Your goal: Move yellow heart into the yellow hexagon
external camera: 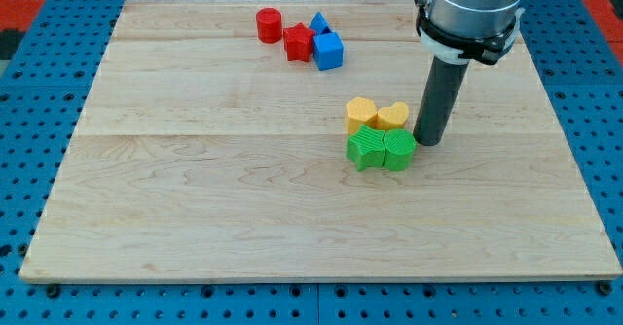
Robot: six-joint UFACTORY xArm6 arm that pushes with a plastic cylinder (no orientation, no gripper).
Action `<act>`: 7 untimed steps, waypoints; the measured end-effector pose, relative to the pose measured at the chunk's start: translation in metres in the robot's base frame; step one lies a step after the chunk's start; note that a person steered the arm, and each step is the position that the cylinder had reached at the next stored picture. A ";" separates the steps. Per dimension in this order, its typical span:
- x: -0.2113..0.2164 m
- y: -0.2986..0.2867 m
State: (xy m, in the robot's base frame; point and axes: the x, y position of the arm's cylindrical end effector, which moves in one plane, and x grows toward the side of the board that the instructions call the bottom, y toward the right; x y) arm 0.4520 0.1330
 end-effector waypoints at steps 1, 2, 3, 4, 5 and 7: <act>-0.023 0.005; -0.065 0.005; -0.089 -0.002; -0.089 -0.005; -0.090 -0.006; -0.094 -0.016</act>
